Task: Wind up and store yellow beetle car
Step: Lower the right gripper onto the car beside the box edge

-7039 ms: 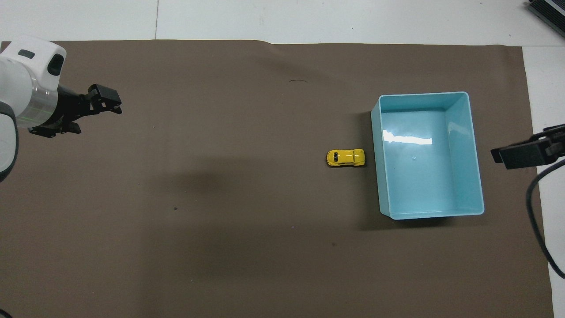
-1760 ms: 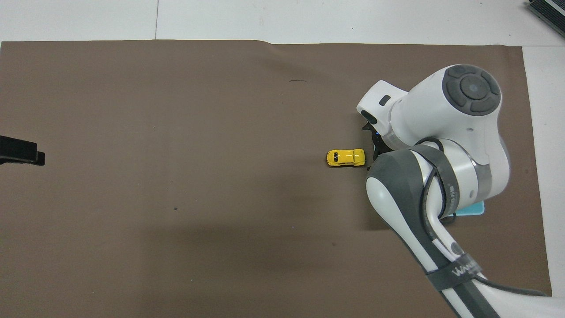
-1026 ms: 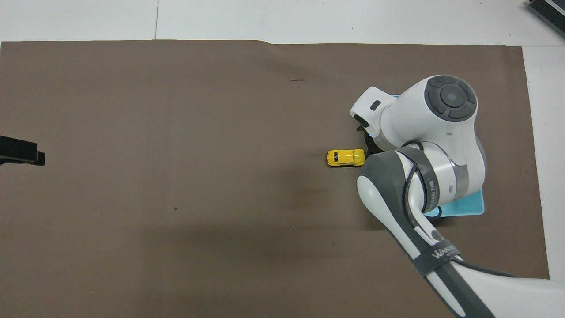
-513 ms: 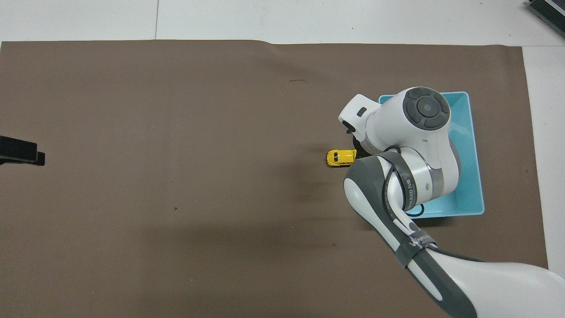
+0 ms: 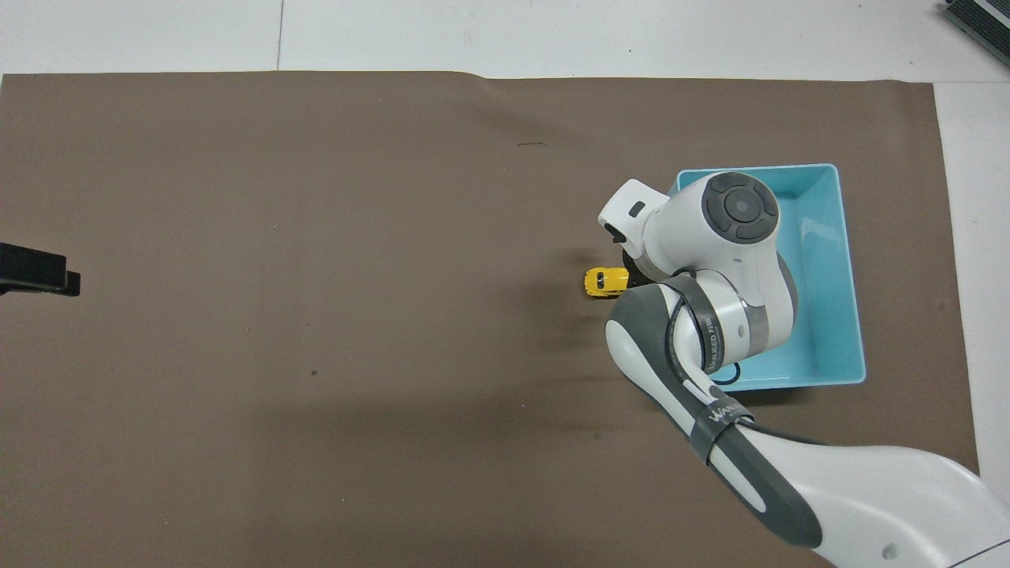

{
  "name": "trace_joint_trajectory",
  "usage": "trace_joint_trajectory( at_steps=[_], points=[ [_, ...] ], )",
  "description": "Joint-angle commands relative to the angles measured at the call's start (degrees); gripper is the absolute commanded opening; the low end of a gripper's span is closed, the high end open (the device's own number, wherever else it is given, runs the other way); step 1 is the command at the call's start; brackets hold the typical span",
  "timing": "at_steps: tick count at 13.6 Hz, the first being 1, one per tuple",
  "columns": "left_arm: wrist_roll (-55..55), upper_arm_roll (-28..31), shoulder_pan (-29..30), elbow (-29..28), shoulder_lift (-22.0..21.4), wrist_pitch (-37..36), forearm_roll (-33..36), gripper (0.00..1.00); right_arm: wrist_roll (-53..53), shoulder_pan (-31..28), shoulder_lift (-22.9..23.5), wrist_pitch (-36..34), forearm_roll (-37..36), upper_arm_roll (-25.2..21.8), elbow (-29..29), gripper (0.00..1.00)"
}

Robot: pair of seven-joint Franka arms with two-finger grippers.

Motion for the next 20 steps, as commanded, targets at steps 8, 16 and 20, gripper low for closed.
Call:
trace_joint_trajectory(
  at_steps=[8, 16, 20],
  points=[
    [0.2, -0.5, 0.7, 0.4, -0.1, -1.0, 0.8, 1.0, -0.4, 0.3, 0.4, 5.2, -0.1, 0.1, -4.6, 1.0],
    [0.2, -0.5, 0.7, 0.4, -0.1, -0.9, 0.8, 1.0, 0.0, 0.4, 1.4, 5.8, -0.4, 0.0, -4.6, 0.53],
    [0.2, -0.5, 0.7, 0.4, -0.1, -1.0, 0.8, 1.0, 0.0, 0.4, 1.4, 5.3, -0.4, 0.0, -4.3, 0.11]
  ],
)
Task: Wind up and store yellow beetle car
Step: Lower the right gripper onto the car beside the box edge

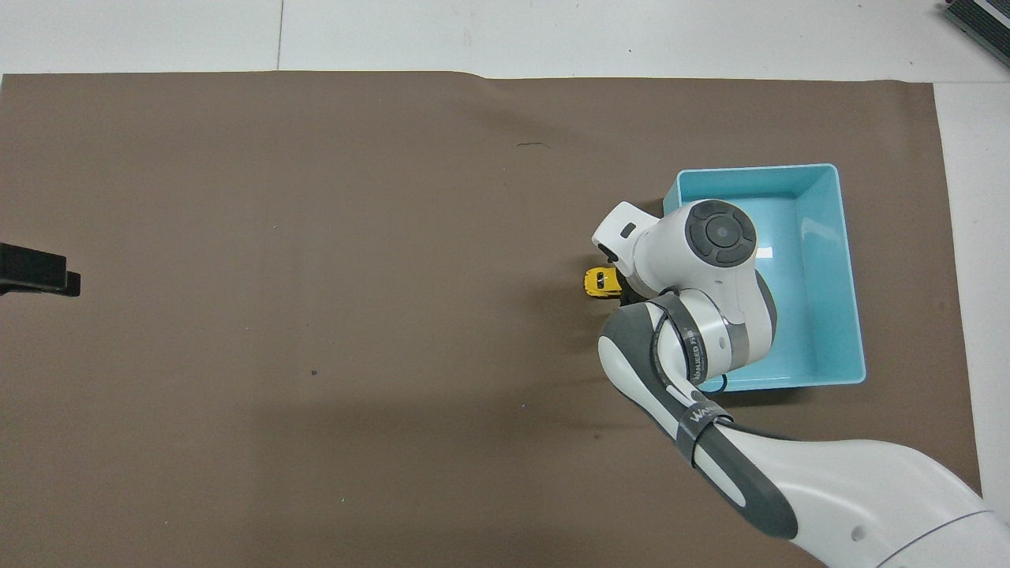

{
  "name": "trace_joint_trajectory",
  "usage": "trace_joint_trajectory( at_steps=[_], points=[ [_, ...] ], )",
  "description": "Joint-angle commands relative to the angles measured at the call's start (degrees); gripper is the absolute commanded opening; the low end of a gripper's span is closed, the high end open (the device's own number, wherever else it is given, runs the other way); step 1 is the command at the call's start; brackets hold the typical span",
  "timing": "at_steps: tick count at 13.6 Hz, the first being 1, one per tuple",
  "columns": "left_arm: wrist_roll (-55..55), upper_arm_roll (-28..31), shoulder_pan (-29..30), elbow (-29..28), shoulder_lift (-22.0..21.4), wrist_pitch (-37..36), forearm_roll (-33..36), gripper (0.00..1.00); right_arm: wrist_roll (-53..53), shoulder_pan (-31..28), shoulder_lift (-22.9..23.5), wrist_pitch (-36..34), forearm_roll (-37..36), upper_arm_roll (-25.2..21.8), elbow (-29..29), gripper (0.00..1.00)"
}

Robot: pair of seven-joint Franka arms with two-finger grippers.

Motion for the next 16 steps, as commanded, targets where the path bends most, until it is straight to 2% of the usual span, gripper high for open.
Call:
trace_joint_trajectory(
  at_steps=[1, 2, 6, 10, 16],
  points=[
    [0.2, -0.5, 0.7, 0.4, -0.1, -1.0, 0.8, 1.0, 0.0, -0.2, 0.1, 0.7, -0.3, 0.4, -0.1, 0.03],
    [0.2, -0.5, 0.7, 0.4, -0.1, -0.9, 0.8, 1.0, 0.0, -0.1, 0.1, 0.5, -0.3, 0.4, 0.2, 0.0],
    [0.2, -0.5, 0.7, 0.4, -0.1, -1.0, 0.8, 1.0, 0.2, 0.3, 0.2, -0.7, -0.3, 0.4, 1.8, 0.0],
    [0.2, -0.5, 0.7, 0.4, -0.1, -0.9, 0.8, 1.0, 4.1, 1.0, 0.0, -5.2, -2.9, 0.4, 5.4, 0.0],
    [0.2, -0.5, 0.7, 0.4, -0.1, -1.0, 0.8, 1.0, 5.0, 1.1, -1.9, -9.7, -2.7, 0.5, 8.9, 0.0]
  ],
)
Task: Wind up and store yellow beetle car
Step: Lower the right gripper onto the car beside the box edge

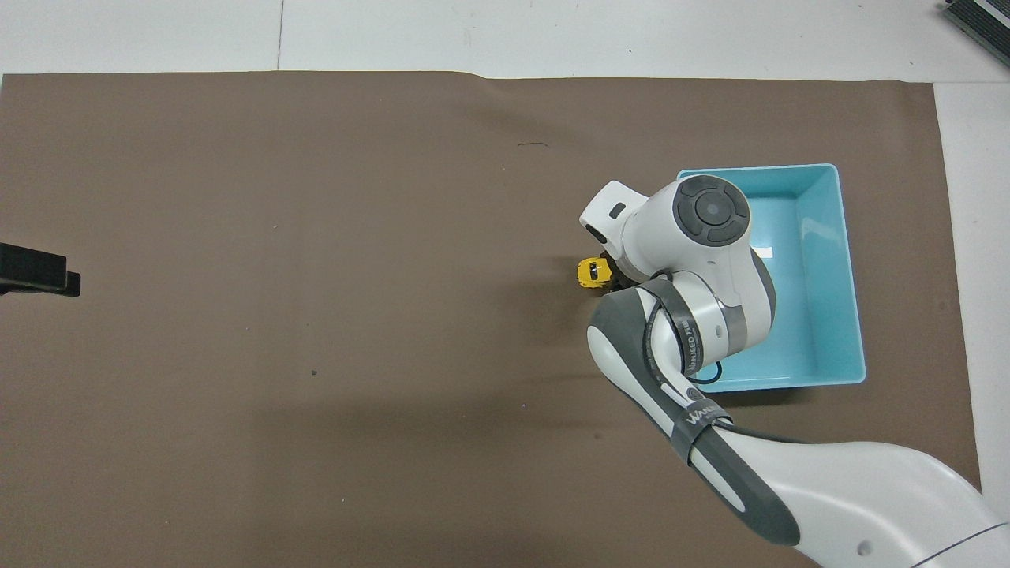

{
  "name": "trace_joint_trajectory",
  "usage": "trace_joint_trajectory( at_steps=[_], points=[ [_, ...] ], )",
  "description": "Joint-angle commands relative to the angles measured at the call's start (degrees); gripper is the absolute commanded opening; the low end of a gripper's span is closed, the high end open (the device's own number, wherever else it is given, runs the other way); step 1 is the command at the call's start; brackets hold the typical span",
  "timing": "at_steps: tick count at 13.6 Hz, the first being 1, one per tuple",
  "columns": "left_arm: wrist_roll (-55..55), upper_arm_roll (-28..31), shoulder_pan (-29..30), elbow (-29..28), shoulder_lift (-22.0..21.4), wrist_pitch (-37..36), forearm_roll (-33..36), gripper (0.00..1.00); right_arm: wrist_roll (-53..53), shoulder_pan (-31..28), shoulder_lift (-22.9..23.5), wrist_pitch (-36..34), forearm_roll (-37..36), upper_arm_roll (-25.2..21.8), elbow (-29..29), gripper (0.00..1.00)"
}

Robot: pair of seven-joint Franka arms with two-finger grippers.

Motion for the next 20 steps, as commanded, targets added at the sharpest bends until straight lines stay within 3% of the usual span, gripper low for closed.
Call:
trace_joint_trajectory(
  at_steps=[1, 9, 20],
  points=[
    [0.2, -0.5, 0.7, 0.4, -0.1, -0.9, 0.8, 1.0, 1.9, -0.1, -1.9, -2.7, -1.1, 0.3, 1.1, 0.0],
    [0.2, -0.5, 0.7, 0.4, -0.1, -0.9, 0.8, 1.0, 0.6, -2.8, -5.9, -10.1, -1.3, -0.1, 2.4, 0.0],
    [0.2, -0.5, 0.7, 0.4, -0.1, -0.9, 0.8, 1.0, -12.1, -11.4, -9.5, -15.0, -1.3, -0.1, -0.3, 0.0]
  ],
)
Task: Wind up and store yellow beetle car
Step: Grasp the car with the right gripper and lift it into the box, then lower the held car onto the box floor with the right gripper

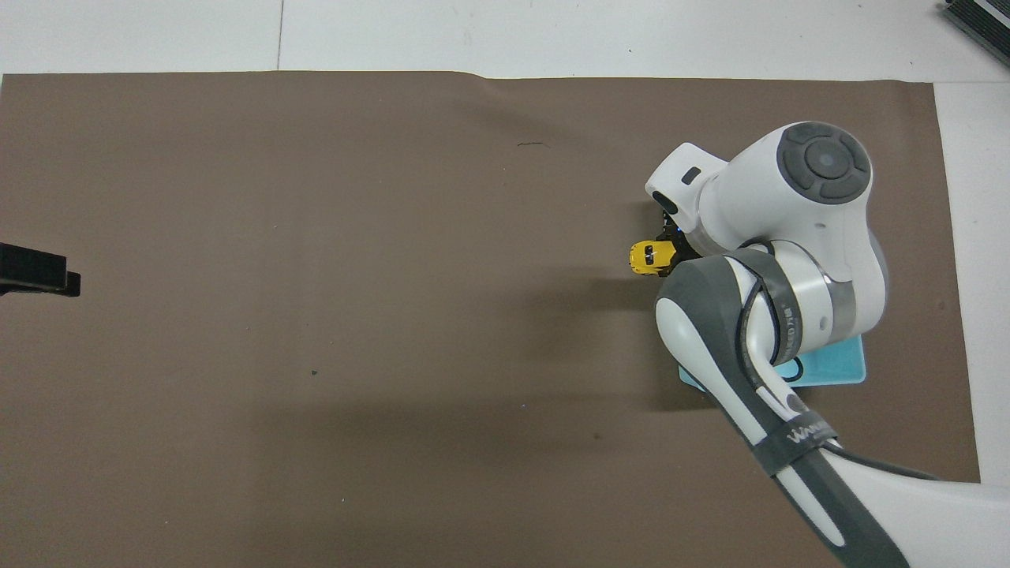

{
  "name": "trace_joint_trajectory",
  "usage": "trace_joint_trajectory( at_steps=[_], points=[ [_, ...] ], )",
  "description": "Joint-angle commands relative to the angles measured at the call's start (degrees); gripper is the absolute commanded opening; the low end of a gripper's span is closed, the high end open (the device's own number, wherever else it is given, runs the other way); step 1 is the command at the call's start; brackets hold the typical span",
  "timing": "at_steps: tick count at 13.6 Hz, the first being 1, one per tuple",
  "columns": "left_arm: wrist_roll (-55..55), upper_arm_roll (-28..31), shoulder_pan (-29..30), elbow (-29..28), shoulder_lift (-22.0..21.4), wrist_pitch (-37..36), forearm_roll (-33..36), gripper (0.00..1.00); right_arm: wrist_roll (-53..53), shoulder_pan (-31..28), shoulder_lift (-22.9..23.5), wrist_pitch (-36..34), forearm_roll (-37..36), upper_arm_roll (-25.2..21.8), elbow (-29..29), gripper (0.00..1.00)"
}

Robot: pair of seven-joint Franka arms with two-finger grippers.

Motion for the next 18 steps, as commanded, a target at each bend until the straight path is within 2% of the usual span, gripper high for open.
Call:
trace_joint_trajectory(
  at_steps=[1, 7, 18],
  points=[
    [0.2, -0.5, 0.7, 0.4, -0.1, -0.9, 0.8, 1.0, -3.2, -3.2, -2.2, -0.6, -0.8, 0.5, -2.9, 0.0],
    [0.2, -0.5, 0.7, 0.4, -0.1, -0.8, 0.8, 1.0, -6.0, -6.7, -4.1, -0.9, -0.8, 0.4, -5.9, 0.0],
    [0.2, -0.5, 0.7, 0.4, -0.1, -0.9, 0.8, 1.0, -8.5, -9.5, -8.0, 6.2, -0.8, 0.2, -14.6, 0.0]
  ],
)
